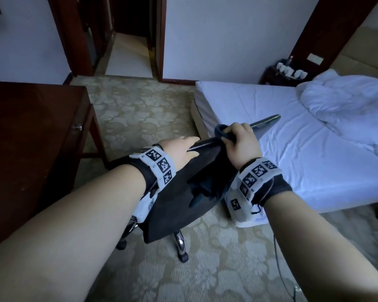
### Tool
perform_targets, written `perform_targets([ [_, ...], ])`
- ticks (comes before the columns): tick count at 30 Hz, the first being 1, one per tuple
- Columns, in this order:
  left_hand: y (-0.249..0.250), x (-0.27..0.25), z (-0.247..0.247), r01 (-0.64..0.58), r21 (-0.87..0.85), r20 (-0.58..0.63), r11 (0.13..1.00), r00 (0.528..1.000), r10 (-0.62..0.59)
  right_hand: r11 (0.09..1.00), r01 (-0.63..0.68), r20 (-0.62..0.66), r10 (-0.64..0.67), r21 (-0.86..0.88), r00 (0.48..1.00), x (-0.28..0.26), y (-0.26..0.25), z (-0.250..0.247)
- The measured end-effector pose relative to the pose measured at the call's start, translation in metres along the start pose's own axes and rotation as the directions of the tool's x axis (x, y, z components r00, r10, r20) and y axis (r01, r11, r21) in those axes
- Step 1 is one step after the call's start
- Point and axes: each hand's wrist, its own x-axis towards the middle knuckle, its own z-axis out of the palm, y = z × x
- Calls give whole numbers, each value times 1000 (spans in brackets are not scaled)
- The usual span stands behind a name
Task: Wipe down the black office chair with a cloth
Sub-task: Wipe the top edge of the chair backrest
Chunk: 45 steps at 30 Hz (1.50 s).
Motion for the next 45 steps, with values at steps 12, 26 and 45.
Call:
perform_targets([
  [12, -24, -21, -3, -5, 19, -62, 1000, 998, 6, 995, 91, 48, -89, -44, 995, -11, -14, 4],
  [26, -35, -30, -24, 73, -11, -27, 997, 997, -73, 996, -69, 11, 69, -57, 998, 6, -2, -19],
  [45, -17, -27, -29, 193, 63, -35, 979, 981, -191, 995, -102, -27, 102, -13, 994, 15, 7, -9],
])
